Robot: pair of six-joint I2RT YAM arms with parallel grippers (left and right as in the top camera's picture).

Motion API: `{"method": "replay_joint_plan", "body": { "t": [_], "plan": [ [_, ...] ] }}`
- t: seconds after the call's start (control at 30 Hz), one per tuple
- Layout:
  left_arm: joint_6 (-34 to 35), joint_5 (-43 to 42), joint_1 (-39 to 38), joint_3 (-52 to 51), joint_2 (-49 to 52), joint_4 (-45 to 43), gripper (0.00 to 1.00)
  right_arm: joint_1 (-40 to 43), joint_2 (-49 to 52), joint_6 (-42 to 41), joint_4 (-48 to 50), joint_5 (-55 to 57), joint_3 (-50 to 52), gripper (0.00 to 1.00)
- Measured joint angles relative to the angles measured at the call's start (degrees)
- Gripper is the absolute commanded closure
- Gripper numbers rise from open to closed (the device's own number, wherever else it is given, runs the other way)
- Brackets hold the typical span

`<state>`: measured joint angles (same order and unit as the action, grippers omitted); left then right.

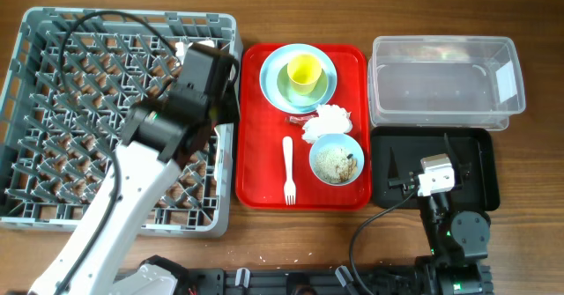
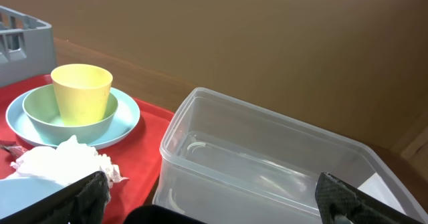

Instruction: Sort waste into correct bins and load items into the dishwasher rack

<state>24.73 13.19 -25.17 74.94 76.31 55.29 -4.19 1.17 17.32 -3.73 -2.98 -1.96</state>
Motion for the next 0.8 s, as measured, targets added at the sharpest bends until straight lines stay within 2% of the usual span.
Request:
{"method": "replay_joint_plan", "body": {
  "t": [0.1, 0.2, 0.3, 0.43, 0.47, 0.57, 0.73, 0.8],
  "plan": [
    [0.6, -0.7, -0.4, -0.1, -0.8, 3.8, 0.55, 0.0, 0.0, 0.0, 0.0, 0.0, 0.0, 0.00],
    [0.9, 0.2, -0.4, -1.8, 2.2, -0.3, 0.57, 0.0, 0.0, 0.0, 0.0, 0.0, 0.0, 0.00],
    [0.9, 0.4, -0.4, -4.4, 9.8, -5.0, 0.59, 0.0, 0.0, 0.0, 0.0, 0.0, 0.0, 0.00],
    [1.0, 0.4, 0.7, -5.5, 21.0, -9.1, 0.84, 0.0, 0.0, 0.1, 0.0, 0.0, 0.0, 0.00],
    [0.9, 0.8, 1.5, -5.5, 24.1, -9.8, 0.88, 0.0, 0.0, 0.2, 0.0, 0.0, 0.0, 0.00],
    [-2.2, 0.2, 2.1, -5.6, 25.4, -10.9, 0.91, 0.0, 0.0, 0.2, 0.0, 0.0, 0.0, 0.00],
    [-2.8, -0.5, 2.3, -5.5, 25.4, -11.1, 0.89, 0.0, 0.0, 0.2, 0.0, 0.0, 0.0, 0.00],
    [-3.9, -0.7, 2.3, -5.5, 25.4, -11.1, 0.94, 0.0, 0.0, 0.2, 0.0, 0.0, 0.0, 0.00]
  ]
}}
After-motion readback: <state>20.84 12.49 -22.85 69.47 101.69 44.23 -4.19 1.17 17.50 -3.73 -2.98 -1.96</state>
